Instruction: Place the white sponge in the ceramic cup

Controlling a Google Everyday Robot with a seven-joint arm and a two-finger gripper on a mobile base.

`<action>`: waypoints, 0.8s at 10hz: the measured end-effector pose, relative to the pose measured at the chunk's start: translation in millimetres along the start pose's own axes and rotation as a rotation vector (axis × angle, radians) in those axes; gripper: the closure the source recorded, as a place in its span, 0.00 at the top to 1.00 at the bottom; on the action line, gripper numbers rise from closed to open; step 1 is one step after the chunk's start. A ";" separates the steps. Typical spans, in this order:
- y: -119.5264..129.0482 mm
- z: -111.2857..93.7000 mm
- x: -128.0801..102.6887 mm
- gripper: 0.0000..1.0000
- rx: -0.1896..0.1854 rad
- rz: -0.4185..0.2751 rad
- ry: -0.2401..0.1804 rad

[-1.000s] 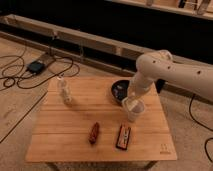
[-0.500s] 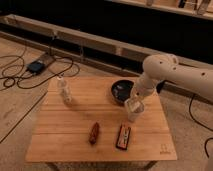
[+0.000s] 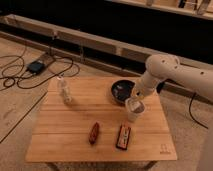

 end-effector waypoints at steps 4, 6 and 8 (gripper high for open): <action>-1.6 3.7 -1.2 0.80 -0.005 0.009 0.029; -3.4 5.6 -0.4 0.80 -0.006 0.013 0.039; -5.9 6.2 0.1 0.80 -0.006 0.016 0.045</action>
